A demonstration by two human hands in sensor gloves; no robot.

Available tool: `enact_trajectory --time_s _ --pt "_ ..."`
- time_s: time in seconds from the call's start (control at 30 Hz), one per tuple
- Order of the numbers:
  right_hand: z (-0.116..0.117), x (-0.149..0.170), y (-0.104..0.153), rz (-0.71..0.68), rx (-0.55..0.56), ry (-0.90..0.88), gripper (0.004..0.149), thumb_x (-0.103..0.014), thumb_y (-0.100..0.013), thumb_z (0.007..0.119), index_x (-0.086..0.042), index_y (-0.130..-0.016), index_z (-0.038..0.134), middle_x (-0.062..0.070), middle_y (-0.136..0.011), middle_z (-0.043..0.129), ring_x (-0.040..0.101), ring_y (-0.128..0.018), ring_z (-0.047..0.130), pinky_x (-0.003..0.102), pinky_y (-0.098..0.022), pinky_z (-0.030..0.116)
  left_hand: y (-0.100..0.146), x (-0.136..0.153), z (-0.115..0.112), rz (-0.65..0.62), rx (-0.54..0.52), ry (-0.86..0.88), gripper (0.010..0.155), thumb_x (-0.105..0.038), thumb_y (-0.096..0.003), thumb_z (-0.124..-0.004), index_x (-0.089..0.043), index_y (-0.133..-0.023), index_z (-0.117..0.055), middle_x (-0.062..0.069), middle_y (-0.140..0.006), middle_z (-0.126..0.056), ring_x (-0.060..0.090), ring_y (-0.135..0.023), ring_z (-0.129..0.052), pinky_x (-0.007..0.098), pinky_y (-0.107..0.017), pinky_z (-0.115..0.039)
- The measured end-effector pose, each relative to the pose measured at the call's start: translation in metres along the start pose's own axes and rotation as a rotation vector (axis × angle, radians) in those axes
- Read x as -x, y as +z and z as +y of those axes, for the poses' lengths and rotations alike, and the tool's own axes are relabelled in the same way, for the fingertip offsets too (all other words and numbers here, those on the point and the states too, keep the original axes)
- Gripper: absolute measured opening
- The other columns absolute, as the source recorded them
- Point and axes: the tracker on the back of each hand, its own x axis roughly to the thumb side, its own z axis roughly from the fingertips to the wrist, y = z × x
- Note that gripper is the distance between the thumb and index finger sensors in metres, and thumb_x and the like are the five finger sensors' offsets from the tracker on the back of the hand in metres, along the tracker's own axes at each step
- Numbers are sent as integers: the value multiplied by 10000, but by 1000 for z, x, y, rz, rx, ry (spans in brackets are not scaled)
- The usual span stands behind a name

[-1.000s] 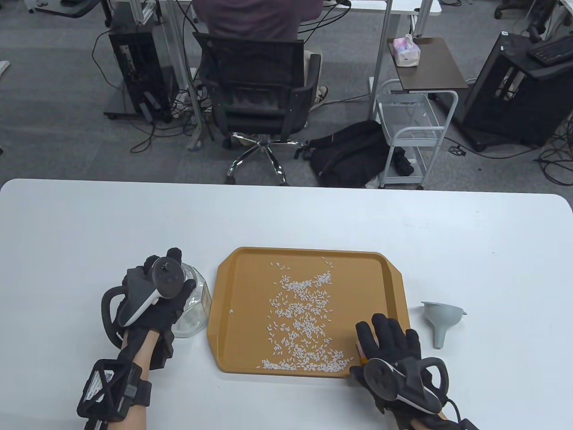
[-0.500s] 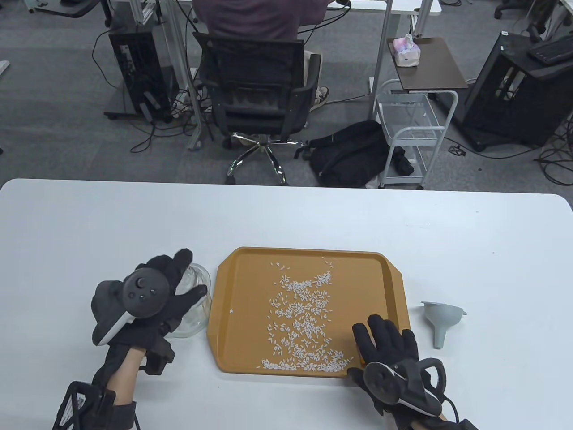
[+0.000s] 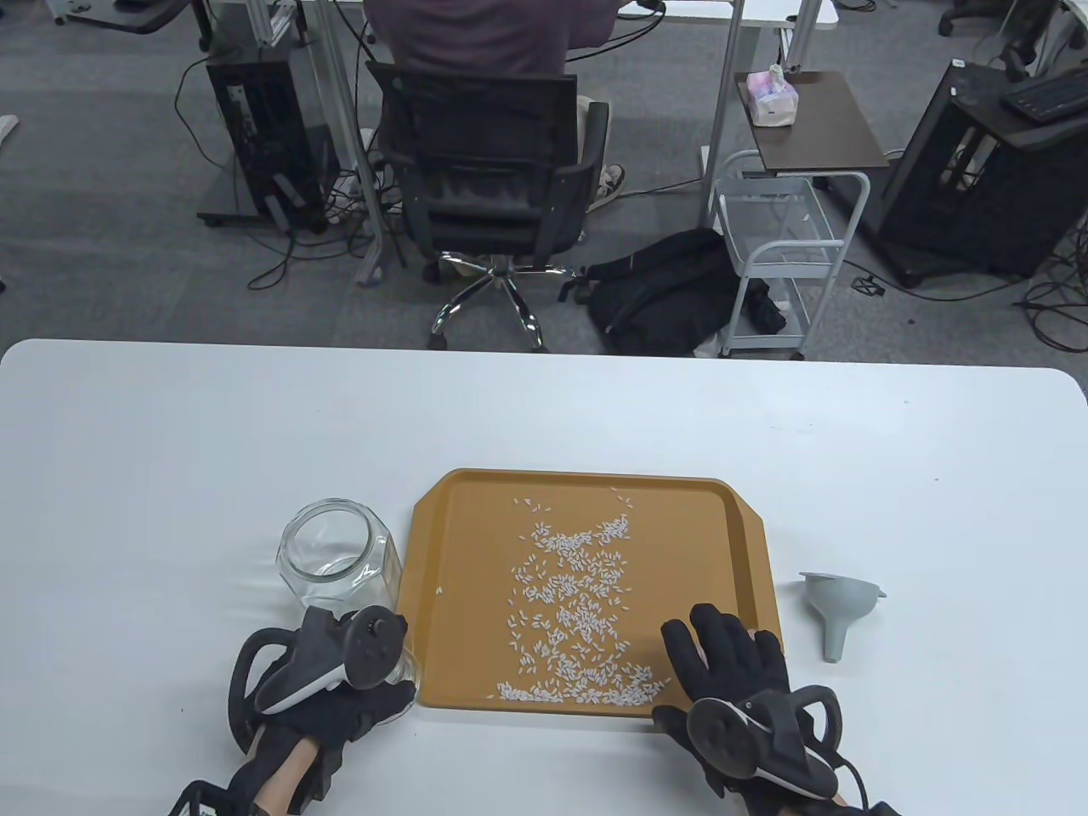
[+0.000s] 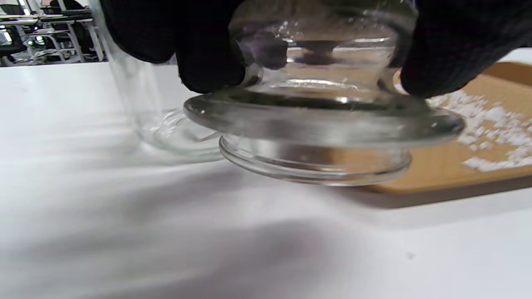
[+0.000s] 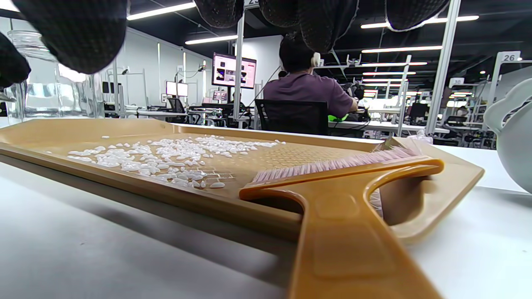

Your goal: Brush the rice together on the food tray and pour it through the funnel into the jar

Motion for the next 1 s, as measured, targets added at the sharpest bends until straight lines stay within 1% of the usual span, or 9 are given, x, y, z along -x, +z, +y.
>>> enact_trajectory --time_s 0.1,0.17,0.2,0.37,0.73,1.0 --pt "0 0 0 -1 -9 1 895 -617 -421 732 -186 -1109 356 222 -1128 310 448 -1008 507 722 -685 462 -3 4 -6 24 28 -5 776 -605 -379 -889 -270 -1033 -639 132 -1060 -714 356 -872 -845 600 -678 -678" --pt "0 0 0 -1 -12 2 895 -618 -421 731 -187 -1109 355 223 -1128 310 449 -1009 506 722 -685 462 -6 6 -10 38 37 -11 779 -575 -394 -901 -254 -1043 -612 132 -1076 -675 354 -912 -802 600 -722 -631" --pt "0 0 0 -1 -12 2 894 -617 -421 732 -188 -1109 356 222 -1128 310 448 -1008 507 723 -684 462 -7 6 -11 42 39 -20 778 -574 -381 -914 -261 -1034 -629 128 -1067 -693 359 -907 -817 612 -715 -633" --pt "0 0 0 1 -16 2 894 -618 -422 731 -187 -1110 355 225 -1128 309 448 -1009 506 723 -685 459 -7 5 -20 45 53 -63 780 -517 -379 -946 -265 -1040 -617 129 -1100 -670 369 -951 -805 610 -725 -635" --pt "0 -1 0 5 -32 -1 894 -618 -423 730 -187 -1109 354 225 -1127 305 450 -1008 506 722 -685 460 -3 7 -30 62 32 -61 784 -508 -383 -939 -267 -1049 -602 118 -1116 -654 369 -970 -800 601 -730 -637" --pt "0 -1 -1 9 -41 -3 894 -617 -423 731 -185 -1110 356 226 -1127 304 450 -1009 503 723 -685 459 -2 12 -35 75 20 -9 783 -512 -389 -916 -266 -1059 -595 125 -1123 -659 373 -977 -803 600 -722 -645"
